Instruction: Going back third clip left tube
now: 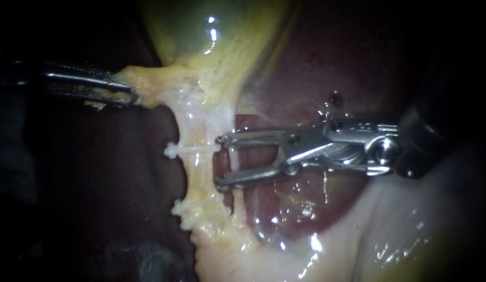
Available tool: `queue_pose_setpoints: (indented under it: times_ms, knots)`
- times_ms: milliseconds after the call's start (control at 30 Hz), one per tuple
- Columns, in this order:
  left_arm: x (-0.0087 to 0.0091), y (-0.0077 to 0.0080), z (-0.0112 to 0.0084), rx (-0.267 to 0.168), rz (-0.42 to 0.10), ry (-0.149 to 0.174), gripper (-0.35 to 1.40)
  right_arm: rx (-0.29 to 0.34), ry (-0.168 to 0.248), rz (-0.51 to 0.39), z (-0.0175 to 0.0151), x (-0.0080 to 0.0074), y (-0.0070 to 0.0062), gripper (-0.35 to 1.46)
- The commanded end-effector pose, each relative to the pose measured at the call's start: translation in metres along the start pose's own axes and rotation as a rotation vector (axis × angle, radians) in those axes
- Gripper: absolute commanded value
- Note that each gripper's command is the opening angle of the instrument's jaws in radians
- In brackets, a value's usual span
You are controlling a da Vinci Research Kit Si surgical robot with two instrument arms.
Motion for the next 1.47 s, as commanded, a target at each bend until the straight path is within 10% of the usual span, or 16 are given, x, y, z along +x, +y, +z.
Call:
queue_pose_setpoints:
  times_ms: [33, 533, 1133, 1467]
  knots:
    - [0.0, 0.0, 0.0, 0.001, 0.0, 0.0, -0.35, 0.005, -0.002, -0.014, -0.0008, 0.0, -0.0003, 0.49]
    - [-0.0004, -0.0003, 0.0009, 0.009, 0.002, 0.002, -0.35, -0.028, -0.052, -0.093, -0.0073, 0.0012, -0.0008, 0.49]
    - [-0.0024, -0.0026, 0.0097, 0.015, 0.016, 0.003, -0.35, -0.029, -0.053, -0.104, -0.0077, 0.0012, -0.0011, 0.5]
    - [-0.0028, -0.0031, 0.0102, 0.014, 0.019, 0.002, -0.35, -0.029, -0.053, -0.104, -0.0077, 0.0013, -0.0012, 0.5]
